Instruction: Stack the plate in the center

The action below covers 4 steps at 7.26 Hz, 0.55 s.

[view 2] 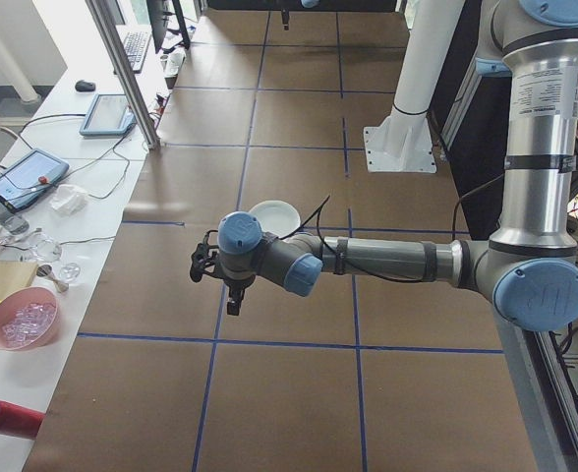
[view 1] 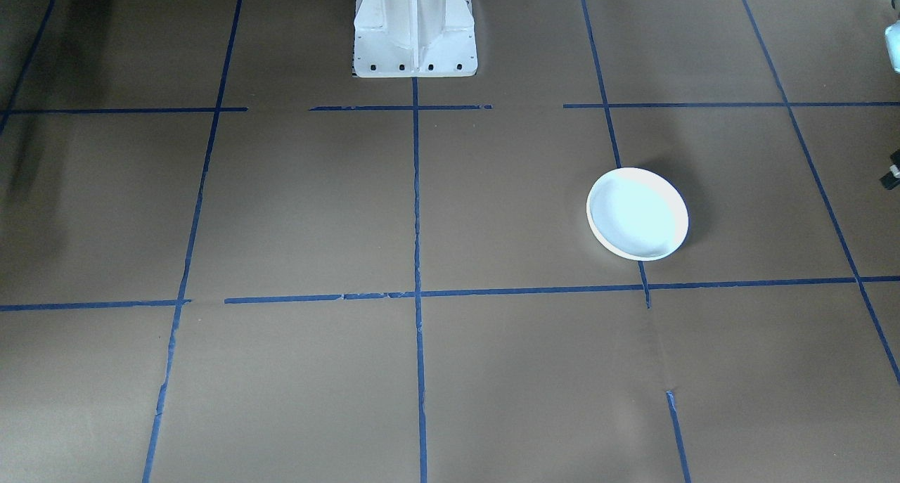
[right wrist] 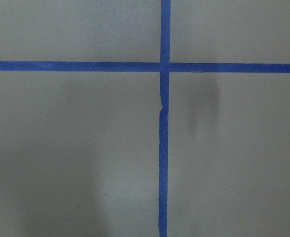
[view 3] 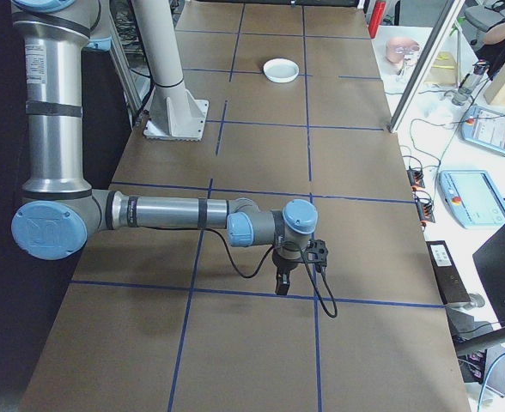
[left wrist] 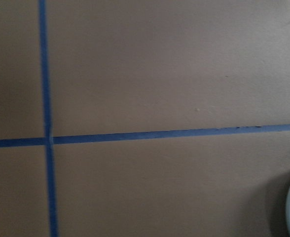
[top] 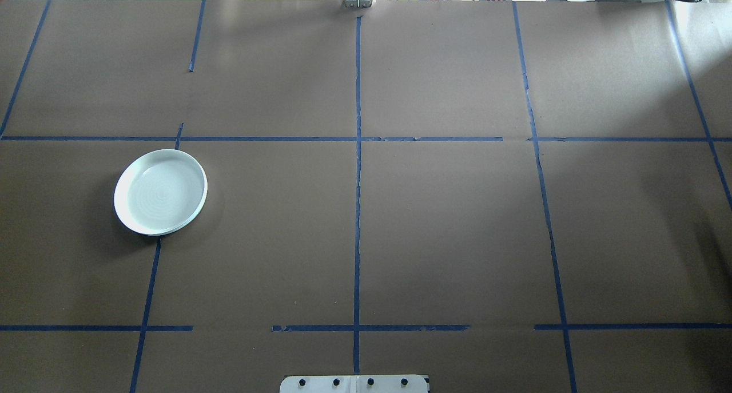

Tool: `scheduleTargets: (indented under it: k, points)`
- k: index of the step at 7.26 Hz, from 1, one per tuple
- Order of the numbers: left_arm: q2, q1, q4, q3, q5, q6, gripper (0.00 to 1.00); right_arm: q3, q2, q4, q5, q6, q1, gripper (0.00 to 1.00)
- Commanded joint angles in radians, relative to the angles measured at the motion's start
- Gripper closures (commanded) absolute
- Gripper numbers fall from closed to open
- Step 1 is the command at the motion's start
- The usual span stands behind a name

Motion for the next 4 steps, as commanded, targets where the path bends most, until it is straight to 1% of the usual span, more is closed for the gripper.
scheduleTargets:
  k: [1,2,3,4]
  points:
    - [-0.001,-0.147,0.14,0.011,0.002,0.142,0.09,0.0,0.0,0.0,0.0,0.0,0.0,0.0]
    - [-0.004,-0.159,0.148,0.049,0.001,0.142,0.09,0.0,0.0,0.0,0.0,0.0,0.0,0.0]
    - [-0.01,-0.16,0.181,0.052,-0.001,0.141,0.09,0.0,0.0,0.0,0.0,0.0,0.0,0.0]
    - [-0.011,-0.162,0.185,0.059,0.001,0.142,0.08,0.0,0.0,0.0,0.0,0.0,0.0,0.0]
